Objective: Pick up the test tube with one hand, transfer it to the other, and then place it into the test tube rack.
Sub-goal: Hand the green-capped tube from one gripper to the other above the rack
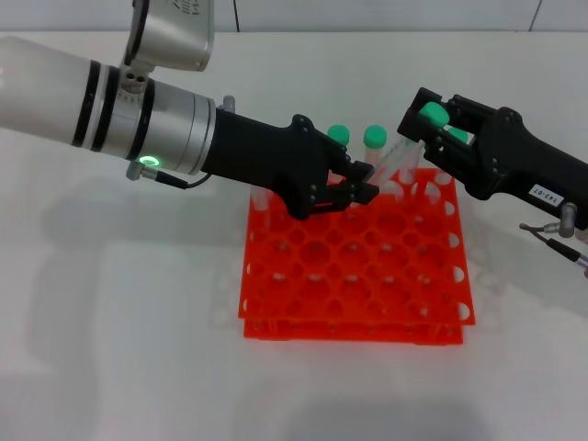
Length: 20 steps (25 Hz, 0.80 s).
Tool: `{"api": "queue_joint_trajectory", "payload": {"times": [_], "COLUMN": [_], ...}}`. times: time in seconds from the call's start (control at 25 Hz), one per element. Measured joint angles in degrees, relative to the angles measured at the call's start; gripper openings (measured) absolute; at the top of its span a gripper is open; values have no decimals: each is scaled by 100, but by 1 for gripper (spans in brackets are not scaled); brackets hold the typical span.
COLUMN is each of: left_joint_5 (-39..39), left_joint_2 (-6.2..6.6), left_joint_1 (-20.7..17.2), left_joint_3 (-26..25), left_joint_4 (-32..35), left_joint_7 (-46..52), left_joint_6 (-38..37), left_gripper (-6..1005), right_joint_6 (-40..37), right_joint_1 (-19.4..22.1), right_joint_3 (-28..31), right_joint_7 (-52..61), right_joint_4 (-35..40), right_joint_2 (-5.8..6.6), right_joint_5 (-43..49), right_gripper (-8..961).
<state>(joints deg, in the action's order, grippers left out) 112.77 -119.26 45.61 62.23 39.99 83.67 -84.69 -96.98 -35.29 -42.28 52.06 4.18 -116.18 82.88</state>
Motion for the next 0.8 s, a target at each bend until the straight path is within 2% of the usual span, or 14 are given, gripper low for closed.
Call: {"api": "queue_joint_trajectory", "payload": {"times": [0.08, 0.8], "left_joint_5": [-2, -38], "left_joint_2": [0, -18], "left_joint_1": [-5, -27], "left_joint_3": [0, 0], "left_joint_4": [0, -8], "left_joint_7": [0, -2], "left_joint_6": [17, 45], "left_gripper": [195, 195], "right_joint_6": [-1, 28], "right_joint_1": [-1, -41], "right_joint_3": [0, -59], "right_joint_7": [-8, -173], "right_joint_4": [2, 22], "right_joint_2": [0, 0], "right_joint_5": [-1, -65], "right_gripper": [359, 269]}}
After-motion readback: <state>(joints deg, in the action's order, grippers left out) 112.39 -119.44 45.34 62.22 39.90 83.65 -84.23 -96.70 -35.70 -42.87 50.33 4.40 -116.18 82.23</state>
